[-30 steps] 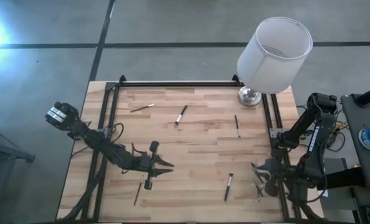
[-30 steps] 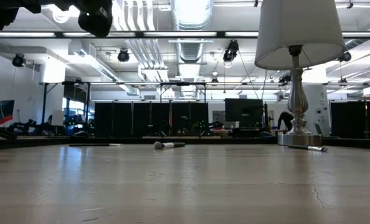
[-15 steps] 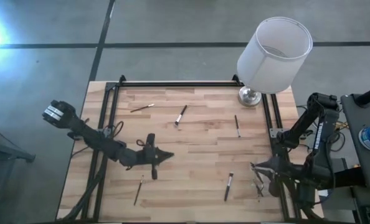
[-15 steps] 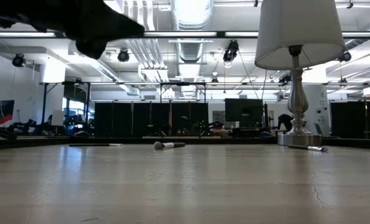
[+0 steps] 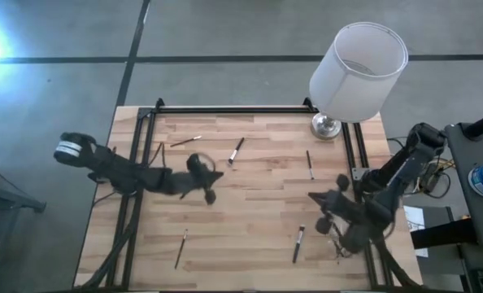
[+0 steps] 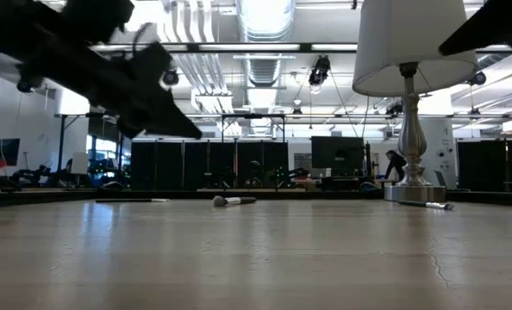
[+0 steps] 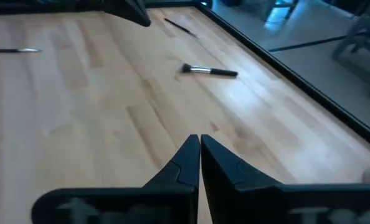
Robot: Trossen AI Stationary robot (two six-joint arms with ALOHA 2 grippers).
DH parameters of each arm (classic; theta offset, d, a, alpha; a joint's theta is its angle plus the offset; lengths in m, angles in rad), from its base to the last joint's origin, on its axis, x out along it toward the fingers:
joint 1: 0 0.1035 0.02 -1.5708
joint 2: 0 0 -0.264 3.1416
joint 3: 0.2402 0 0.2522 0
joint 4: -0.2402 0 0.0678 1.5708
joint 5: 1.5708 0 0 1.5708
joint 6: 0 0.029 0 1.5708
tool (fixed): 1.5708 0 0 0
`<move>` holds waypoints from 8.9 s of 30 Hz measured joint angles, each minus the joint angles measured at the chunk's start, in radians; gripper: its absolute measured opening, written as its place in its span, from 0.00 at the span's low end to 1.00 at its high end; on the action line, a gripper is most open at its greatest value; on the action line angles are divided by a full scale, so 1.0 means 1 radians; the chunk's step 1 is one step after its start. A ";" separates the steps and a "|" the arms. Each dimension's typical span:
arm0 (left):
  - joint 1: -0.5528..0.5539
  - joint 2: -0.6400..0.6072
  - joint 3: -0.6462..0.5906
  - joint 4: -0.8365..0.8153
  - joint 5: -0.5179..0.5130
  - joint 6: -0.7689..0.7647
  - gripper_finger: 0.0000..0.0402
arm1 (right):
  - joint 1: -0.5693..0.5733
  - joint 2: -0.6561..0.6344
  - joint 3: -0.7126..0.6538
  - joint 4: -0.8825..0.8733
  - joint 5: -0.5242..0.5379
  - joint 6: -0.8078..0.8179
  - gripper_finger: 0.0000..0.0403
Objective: Put items in baskets/containers
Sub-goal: Put the top powder brush into the transparent organizer
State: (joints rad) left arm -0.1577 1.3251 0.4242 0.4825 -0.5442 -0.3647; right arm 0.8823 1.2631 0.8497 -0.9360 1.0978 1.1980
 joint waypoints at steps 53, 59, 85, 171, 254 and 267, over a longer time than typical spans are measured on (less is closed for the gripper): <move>0.283 0.337 0.258 -0.206 0.191 -0.058 0.26 | -0.329 -0.002 -0.074 0.621 -0.251 -0.708 0.02; 0.280 0.385 0.258 -0.170 0.190 -0.060 0.26 | -0.329 -0.002 -0.074 0.627 -0.262 -0.713 0.02; 0.271 0.463 0.261 -0.132 0.139 0.043 0.01 | -0.329 -0.001 -0.074 0.629 -0.262 -0.713 0.02; -0.135 0.006 0.160 -0.467 0.167 0.281 0.00 | -0.493 0.198 -0.297 1.495 -0.603 -1.107 0.02; -0.196 -0.164 -0.127 0.260 0.271 0.241 0.15 | -0.349 0.411 0.413 0.359 -0.374 -1.003 0.08; -0.191 -0.166 -0.278 0.533 0.295 0.265 0.12 | -0.027 -0.006 0.190 0.090 -0.322 -0.477 0.08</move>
State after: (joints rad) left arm -0.3485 1.1591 0.1462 1.0151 -0.2497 -0.0999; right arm 0.8549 1.2575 1.0394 -0.8464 0.7761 0.7213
